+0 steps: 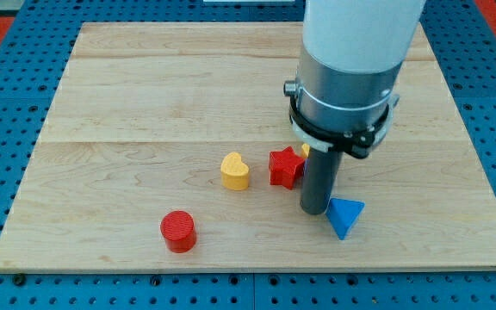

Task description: Slide the red star close to the yellow heart

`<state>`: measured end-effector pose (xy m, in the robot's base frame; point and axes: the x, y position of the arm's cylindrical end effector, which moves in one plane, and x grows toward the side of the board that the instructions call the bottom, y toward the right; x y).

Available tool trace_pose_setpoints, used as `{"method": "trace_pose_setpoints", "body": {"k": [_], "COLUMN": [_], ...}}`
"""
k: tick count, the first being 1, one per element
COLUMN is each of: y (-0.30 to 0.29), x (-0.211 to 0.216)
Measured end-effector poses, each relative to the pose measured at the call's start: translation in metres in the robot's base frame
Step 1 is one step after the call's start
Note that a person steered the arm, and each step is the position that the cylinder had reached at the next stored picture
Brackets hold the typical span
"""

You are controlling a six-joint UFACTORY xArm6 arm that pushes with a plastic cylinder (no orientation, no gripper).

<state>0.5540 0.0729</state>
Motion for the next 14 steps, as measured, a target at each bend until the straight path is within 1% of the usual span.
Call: {"method": "trace_pose_setpoints", "body": {"k": [1, 3, 4, 5, 6, 7, 8, 9, 10, 11, 12, 13, 14], "y": [-0.006, -0.033, -0.06, -0.114, -0.087, -0.074, -0.082, -0.048, -0.025, 0.019, 0.008, -0.053, -0.096], "x": [0.004, -0.057, -0.07, -0.096, -0.1, -0.099, -0.097, -0.097, -0.084, -0.106, -0.142, -0.137, -0.128]}}
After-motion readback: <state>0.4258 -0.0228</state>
